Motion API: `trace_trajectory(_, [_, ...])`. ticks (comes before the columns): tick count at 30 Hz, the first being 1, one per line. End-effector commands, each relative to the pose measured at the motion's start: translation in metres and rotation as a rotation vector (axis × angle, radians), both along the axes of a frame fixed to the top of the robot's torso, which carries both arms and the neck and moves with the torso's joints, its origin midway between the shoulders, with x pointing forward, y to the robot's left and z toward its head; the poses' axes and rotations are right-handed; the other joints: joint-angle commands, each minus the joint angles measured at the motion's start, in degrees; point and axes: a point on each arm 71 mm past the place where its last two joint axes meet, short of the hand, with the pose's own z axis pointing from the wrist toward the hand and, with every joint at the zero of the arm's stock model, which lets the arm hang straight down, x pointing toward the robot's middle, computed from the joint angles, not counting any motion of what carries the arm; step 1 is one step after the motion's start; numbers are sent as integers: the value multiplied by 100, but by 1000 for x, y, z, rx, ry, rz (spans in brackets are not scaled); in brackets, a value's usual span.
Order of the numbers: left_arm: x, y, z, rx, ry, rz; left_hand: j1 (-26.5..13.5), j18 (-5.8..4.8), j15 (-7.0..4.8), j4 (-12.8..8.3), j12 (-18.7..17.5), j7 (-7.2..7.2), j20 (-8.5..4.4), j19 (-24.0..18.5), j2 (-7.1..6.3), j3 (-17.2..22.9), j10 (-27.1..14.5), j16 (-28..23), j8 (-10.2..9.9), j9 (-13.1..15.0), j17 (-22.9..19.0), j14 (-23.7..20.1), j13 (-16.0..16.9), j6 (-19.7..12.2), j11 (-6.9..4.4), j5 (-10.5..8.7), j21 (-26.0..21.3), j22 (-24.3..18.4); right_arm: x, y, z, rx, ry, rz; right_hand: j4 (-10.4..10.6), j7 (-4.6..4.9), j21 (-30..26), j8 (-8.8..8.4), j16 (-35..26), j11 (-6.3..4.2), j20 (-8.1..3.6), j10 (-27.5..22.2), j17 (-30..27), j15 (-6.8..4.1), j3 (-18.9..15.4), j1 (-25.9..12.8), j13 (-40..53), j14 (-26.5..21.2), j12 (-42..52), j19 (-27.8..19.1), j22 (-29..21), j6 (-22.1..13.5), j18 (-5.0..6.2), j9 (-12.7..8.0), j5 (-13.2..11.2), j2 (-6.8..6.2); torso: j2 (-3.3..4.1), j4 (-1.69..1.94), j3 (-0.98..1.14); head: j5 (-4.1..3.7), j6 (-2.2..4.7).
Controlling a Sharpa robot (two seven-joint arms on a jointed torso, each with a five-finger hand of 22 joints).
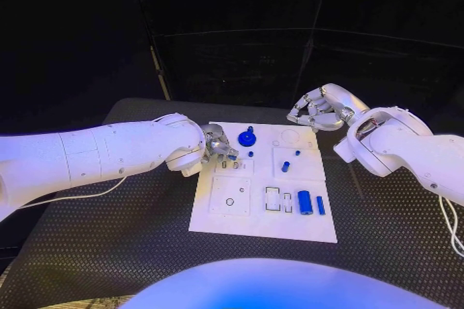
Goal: Assemble the parts on the task board
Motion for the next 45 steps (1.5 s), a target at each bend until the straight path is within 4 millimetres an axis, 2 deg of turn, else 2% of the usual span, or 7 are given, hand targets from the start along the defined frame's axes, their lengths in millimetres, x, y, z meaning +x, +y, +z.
trace_trajectory(1, [2, 0, 3, -44, -76, 57, -34, -58, -43, -1125, 2, -20, 11, 43, -5, 1161, 56, 4, 35, 10, 1365, 578, 8, 18, -7, 15, 31, 8, 0, 1, 1, 1, 2, 8, 41, 4, -28, 21, -33, -22, -5, -14, -8, -43, -1, 72, -6, 274, -5, 4, -9, -42, 87, 9, 19, 3, -2, 6, 2, -1, 5])
trace_trajectory(8, [-1, -6, -3, -22, -106, 27, -44, -54, -48, -1133, -15, -24, 7, 37, -20, 1188, 59, -8, 39, 11, 1344, 573, -18, 26, -12, 18, 18, -11, 1, 2, 0, 1, 4, 11, 49, 7, -34, 21, -35, -20, -5, -15, -9, -41, 1, 74, -6, 273, -5, -1, -17, -47, 88, 10, 27, 3, 7, 4, 2, 7, 1])
trace_trajectory(21, [-6, -12, -13, 59, -16, -34, -65, -65, -55, -1132, 56, -28, 1, 64, -25, 1218, 131, 7, 39, 9, 1369, 580, 87, 32, -16, 17, 57, 45, 1, 3, 0, 0, 7, 14, 59, 10, -36, 22, -34, -17, -4, -16, -7, -40, 2, 69, -5, 273, -5, -3, -19, -50, 88, 11, 32, 6, 10, 1, 9, 2, -29])
trace_trajectory(30, [-5, -15, -16, 98, 10, -74, -78, -65, -59, -1146, 127, -31, -4, 64, -48, 1224, 196, 9, 39, 7, 1372, 581, 180, 31, -21, 11, 54, 43, 1, 4, 0, 1, 7, 16, 67, 11, -45, 23, -42, -16, -4, -22, -17, -39, 3, 67, -14, 271, -13, -11, -35, -52, 90, 12, 38, 8, 11, -8, 11, 9, -29])
trace_trajectory(45, [0, -14, -18, 124, 6, -78, -82, -62, -60, -1146, 117, -30, -6, 59, -51, 1224, 192, 4, 35, 4, 1363, 579, 155, 26, -21, 9, 46, 31, 0, 5, 0, 2, 6, 20, 84, 15, -49, 24, -37, -12, -3, -23, -9, -37, 1, 56, -12, 272, -11, -14, -38, -57, 90, 14, 45, 7, 12, 0, 12, -12, -29])
